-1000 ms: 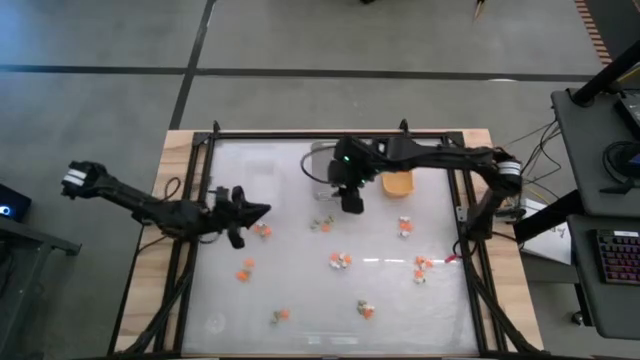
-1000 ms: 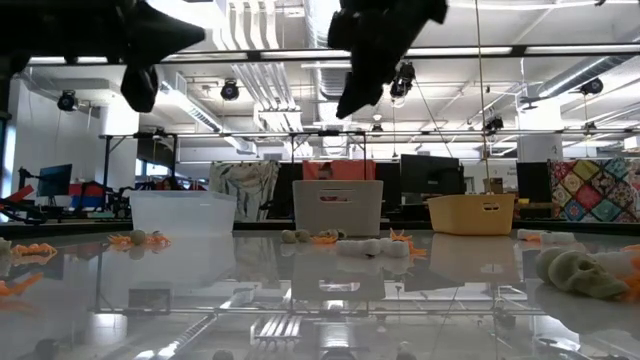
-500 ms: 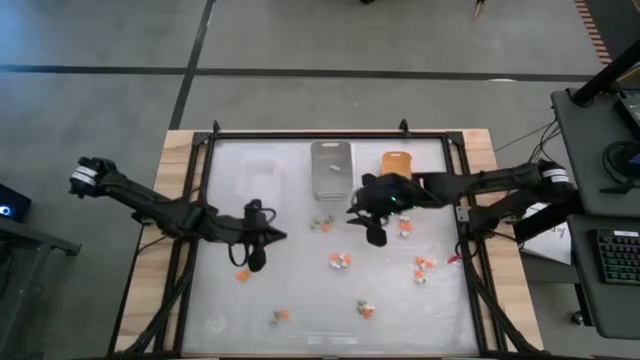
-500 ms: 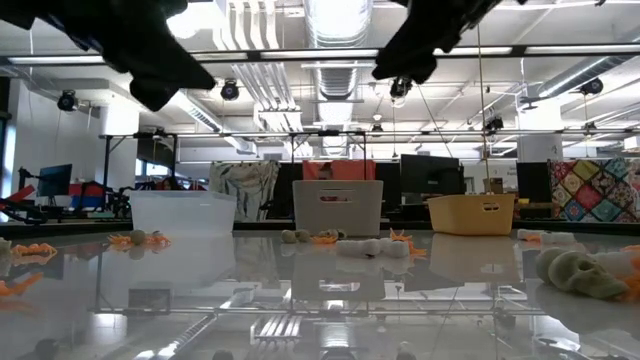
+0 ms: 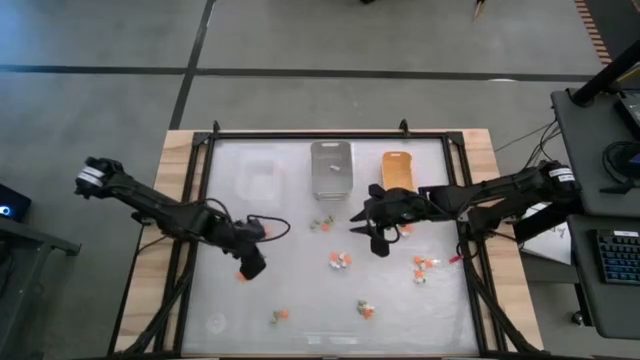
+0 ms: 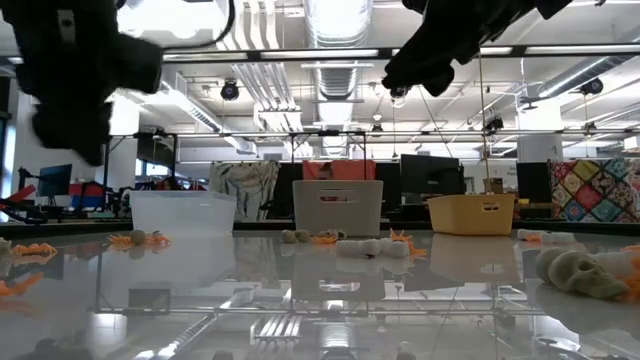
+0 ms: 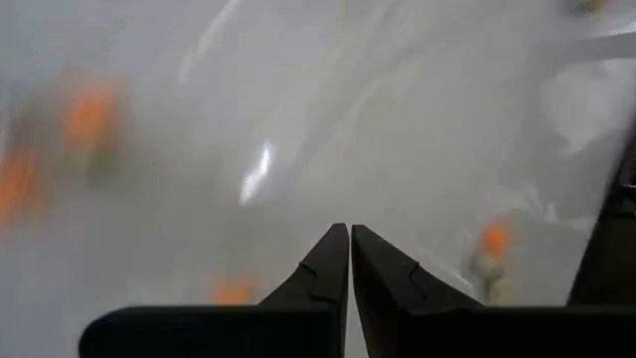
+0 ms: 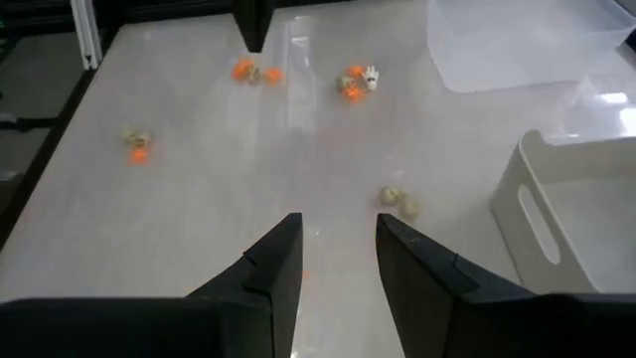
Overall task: Sort Halloween decoration
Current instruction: Put the orange spider toy into the transparent white bin
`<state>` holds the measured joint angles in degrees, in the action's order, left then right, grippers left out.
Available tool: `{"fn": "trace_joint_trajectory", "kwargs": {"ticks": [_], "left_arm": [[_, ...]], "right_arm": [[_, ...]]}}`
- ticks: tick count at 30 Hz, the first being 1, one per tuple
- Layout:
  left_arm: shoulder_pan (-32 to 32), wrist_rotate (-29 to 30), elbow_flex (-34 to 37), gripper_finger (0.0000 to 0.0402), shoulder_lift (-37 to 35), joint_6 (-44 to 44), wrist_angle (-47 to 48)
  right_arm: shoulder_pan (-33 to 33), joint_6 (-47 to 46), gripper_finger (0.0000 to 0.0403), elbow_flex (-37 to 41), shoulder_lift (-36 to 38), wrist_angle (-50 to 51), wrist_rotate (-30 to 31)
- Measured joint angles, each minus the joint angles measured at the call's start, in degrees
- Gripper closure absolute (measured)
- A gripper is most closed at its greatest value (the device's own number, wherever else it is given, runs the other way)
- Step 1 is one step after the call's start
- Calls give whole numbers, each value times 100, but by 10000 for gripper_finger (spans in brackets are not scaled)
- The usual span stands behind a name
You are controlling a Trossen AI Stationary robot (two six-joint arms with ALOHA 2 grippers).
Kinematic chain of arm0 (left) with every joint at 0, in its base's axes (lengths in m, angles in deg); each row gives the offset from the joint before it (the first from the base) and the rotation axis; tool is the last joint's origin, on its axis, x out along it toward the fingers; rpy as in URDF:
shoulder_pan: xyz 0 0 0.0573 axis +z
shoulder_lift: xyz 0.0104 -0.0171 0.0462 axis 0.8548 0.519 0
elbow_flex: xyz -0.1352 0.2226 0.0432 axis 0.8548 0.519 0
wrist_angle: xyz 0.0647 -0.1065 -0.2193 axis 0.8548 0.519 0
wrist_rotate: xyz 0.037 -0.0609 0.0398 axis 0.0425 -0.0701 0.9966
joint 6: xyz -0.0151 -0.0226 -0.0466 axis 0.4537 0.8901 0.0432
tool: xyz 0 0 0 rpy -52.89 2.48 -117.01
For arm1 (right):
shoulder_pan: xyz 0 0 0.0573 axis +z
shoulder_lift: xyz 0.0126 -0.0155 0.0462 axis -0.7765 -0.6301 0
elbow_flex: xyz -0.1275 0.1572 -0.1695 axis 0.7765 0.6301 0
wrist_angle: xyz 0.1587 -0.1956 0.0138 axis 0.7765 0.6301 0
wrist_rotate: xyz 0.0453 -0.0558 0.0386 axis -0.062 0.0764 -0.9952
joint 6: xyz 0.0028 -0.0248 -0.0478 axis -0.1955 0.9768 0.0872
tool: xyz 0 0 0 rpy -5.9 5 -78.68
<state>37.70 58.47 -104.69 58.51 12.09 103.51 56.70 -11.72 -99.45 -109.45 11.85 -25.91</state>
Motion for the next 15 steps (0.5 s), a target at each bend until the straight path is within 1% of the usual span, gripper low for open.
{"fn": "trace_joint_trajectory", "kwargs": {"ticks": [2, 4, 10, 12, 15], "left_arm": [[-49, -175, -256, 402, 229, 808, 736], [-91, -173, -542, 402, 495, 1156, 1274], [-230, 35, -1384, 402, 1355, 1026, 2030], [-294, 69, -1560, 402, 1652, 896, 2324], [-383, 72, -1644, 402, 1991, 800, 2469]], "right_arm": [[0, 2, 284, 4, 0, -96, 3], [0, 26, 284, 6, 0, -193, 0], [0, 120, 283, -1, 0, -293, 0], [0, 98, 282, -7, 0, -296, -2], [0, 98, 283, -10, 0, -291, -2]]}}
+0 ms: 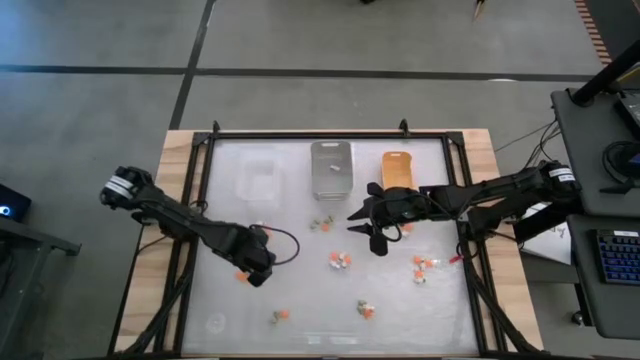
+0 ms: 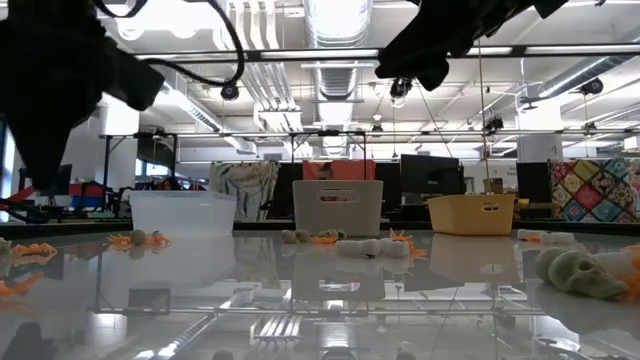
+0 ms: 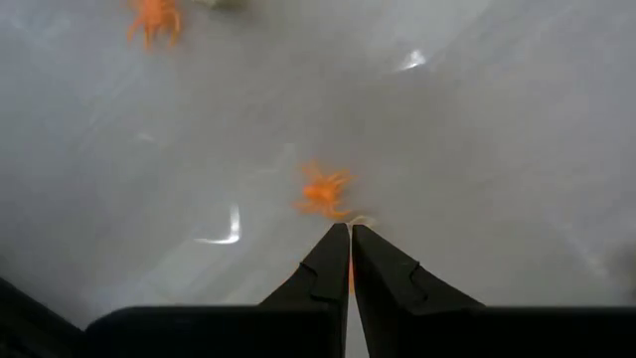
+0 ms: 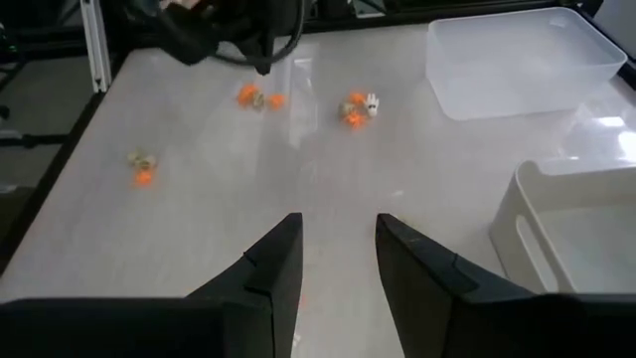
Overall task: Sort Halloween decoration
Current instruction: Put the orange spider toy into the transparent white bin
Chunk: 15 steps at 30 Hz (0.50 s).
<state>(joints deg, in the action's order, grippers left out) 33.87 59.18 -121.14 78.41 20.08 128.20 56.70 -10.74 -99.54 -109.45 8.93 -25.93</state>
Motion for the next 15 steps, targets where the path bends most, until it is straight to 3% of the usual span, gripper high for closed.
{"fn": "trace_joint_trajectory", "kwargs": {"ticks": [9, 15], "left_arm": [[-122, 205, 7, 395, 401, -90, -8], [-126, 408, 12, 341, 396, -69, -9]], "right_arm": [[119, 57, 280, 20, 0, -6, -13], [246, 44, 284, 26, 0, -160, -11]]}}
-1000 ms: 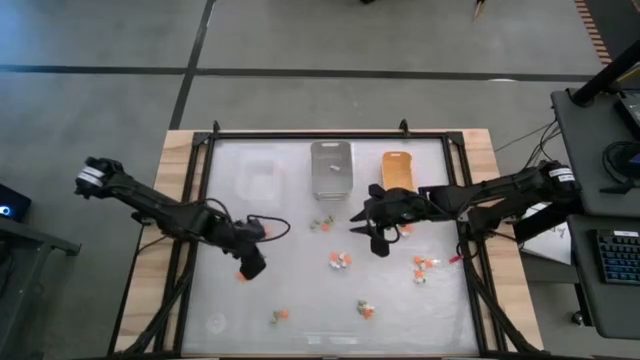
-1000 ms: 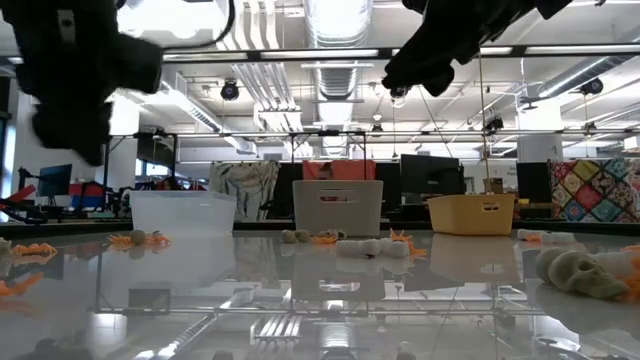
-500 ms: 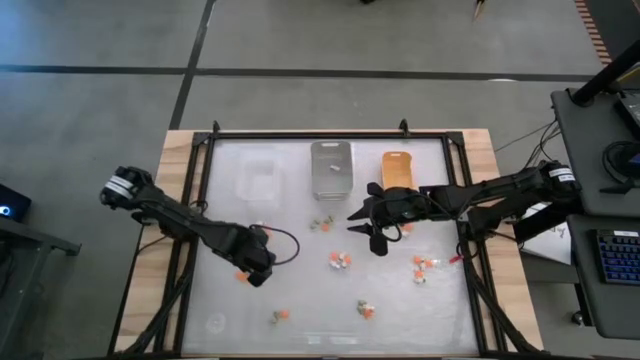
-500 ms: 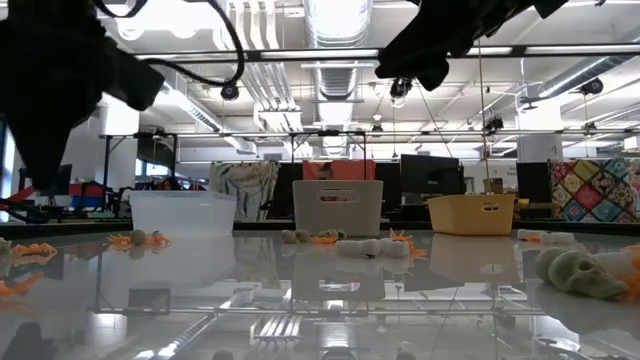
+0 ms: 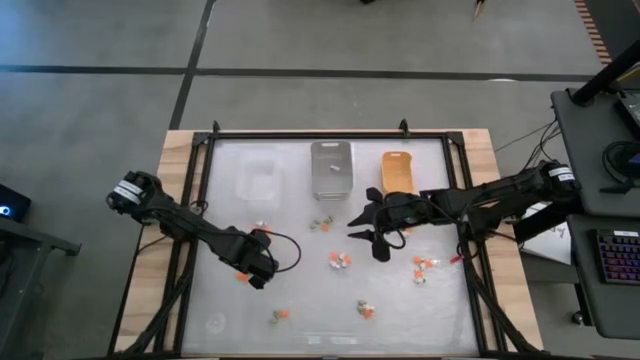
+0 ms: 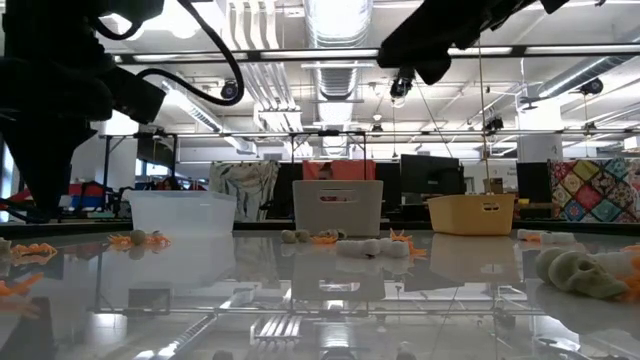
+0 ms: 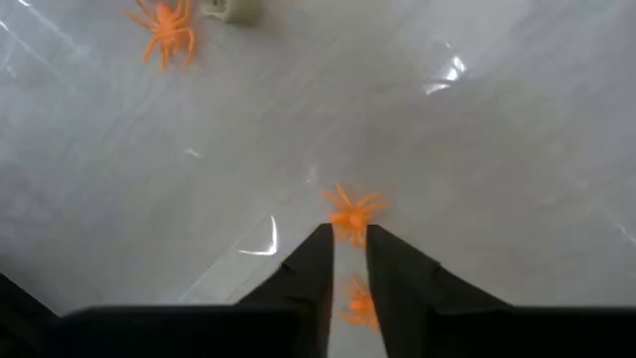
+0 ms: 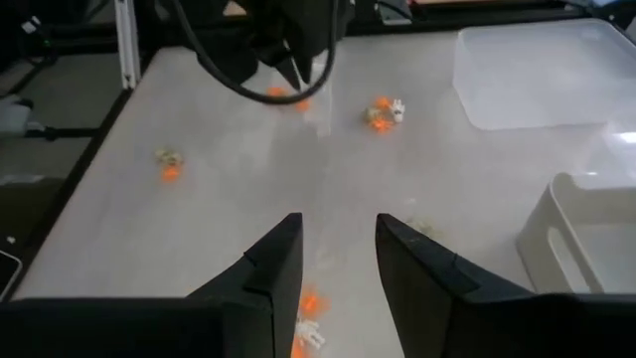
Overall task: Sort Halloween decoration
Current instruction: Put the orange spider toy into the transparent white bin
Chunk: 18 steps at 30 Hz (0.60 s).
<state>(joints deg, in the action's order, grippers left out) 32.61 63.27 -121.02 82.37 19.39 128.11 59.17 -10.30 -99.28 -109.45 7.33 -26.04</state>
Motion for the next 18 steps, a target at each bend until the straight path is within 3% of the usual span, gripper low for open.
{"fn": "trace_joint_trajectory", "kwargs": {"ticks": [9, 18], "left_arm": [[-46, 163, 15, 229, 15, 20, -358], [-72, 147, 263, 222, 15, 223, -600]], "right_arm": [[5, -15, 284, 0, 0, -161, 4], [5, -90, 289, 0, 0, -180, 7]]}}
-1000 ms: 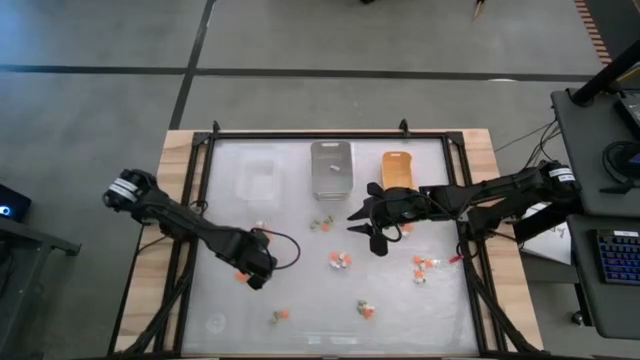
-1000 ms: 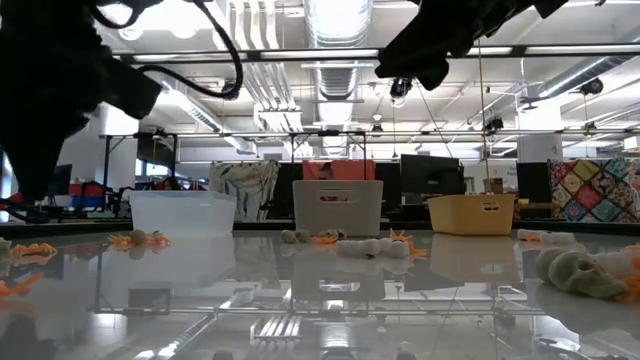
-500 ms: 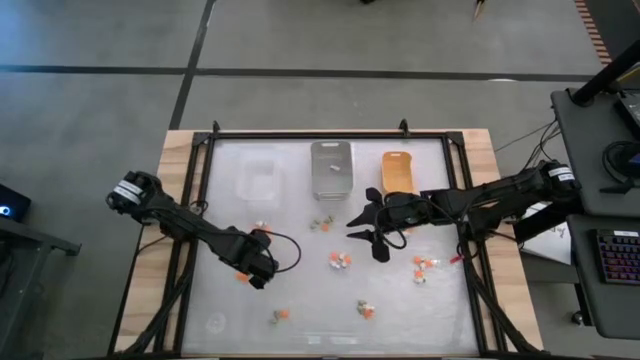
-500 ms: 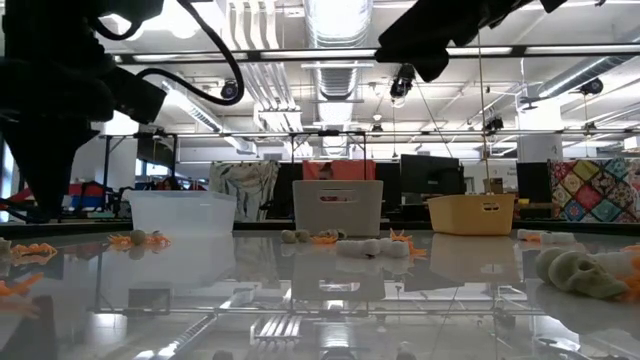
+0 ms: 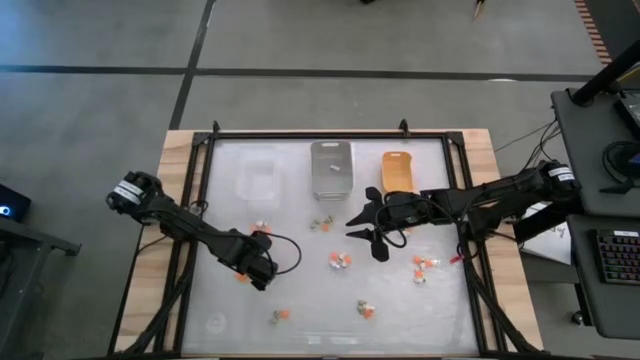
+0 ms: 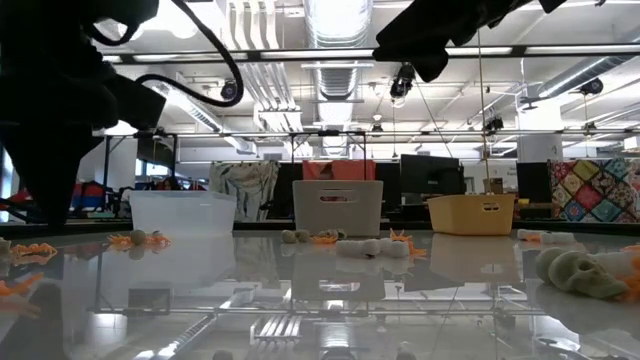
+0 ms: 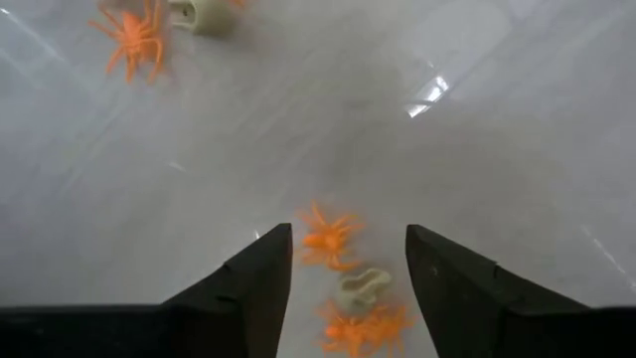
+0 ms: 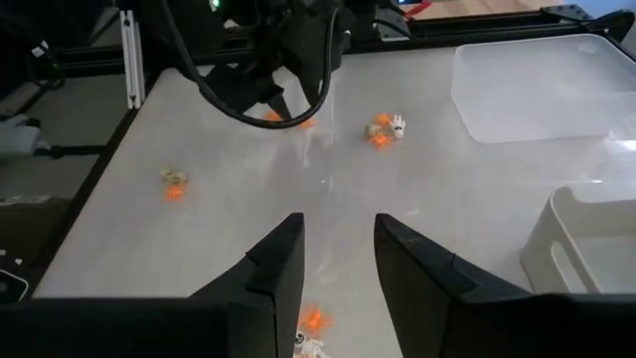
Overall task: Sort Halloween decoration
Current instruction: Put the orange spider toy into the transparent white bin
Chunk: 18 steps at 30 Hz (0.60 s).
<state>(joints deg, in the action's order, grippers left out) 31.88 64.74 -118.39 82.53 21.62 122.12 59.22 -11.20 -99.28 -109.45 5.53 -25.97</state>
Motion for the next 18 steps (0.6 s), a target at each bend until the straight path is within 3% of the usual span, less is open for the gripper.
{"fn": "trace_joint_trajectory", "kwargs": {"ticks": [18], "left_arm": [[-49, -153, 592, 228, -4, 160, -714]], "right_arm": [[-1, -153, 289, 2, 0, -6, 2]]}}
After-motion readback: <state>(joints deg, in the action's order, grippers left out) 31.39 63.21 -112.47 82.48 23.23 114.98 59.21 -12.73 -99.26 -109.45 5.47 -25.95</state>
